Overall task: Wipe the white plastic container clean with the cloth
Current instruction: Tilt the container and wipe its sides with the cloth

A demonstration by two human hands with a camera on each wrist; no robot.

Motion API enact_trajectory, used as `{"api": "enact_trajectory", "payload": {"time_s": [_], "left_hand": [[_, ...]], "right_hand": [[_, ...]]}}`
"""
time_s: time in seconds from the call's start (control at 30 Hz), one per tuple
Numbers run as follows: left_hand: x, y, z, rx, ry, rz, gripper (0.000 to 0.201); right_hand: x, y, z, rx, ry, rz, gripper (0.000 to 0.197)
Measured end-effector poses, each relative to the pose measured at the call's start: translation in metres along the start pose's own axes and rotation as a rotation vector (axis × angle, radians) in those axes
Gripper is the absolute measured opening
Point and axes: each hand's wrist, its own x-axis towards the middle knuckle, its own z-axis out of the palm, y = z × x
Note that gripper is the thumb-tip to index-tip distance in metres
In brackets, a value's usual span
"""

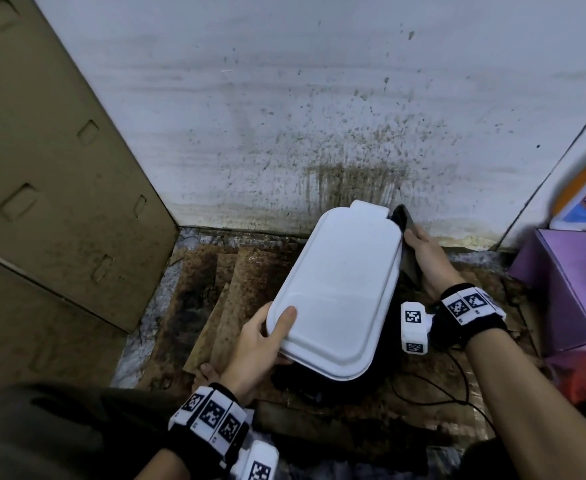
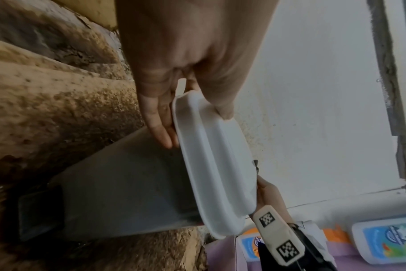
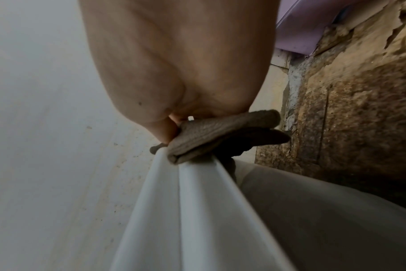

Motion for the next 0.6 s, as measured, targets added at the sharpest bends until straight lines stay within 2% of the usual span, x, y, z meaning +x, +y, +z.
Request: {"api": "enact_trajectory", "payload": {"time_s": [0.17, 0.3, 0.43, 0.6], "left_hand": [[0.001, 0.003, -0.006, 0.012, -0.101, 0.042, 0.029], [0.016, 0.013, -0.013, 0.089, -0.163, 0.089, 0.036], [0.041, 0.026, -0.026, 0.133, -0.131, 0.132, 0.034], [0.060, 0.024, -0.036, 0.237, -0.121, 0.079, 0.056]], "right_hand": [[-0.014, 0.008, -0.012, 0.003, 0.113, -0.031, 0.048], [-0.039, 0.015, -0.019, 0.029, 0.281, -0.065, 0.055], [-0.079, 0.018, -0.015, -0.082, 0.434, -0.179, 0.042], [-0.103, 0.050, -0.002, -0.152, 0.551, -0.208, 0.047]]}}
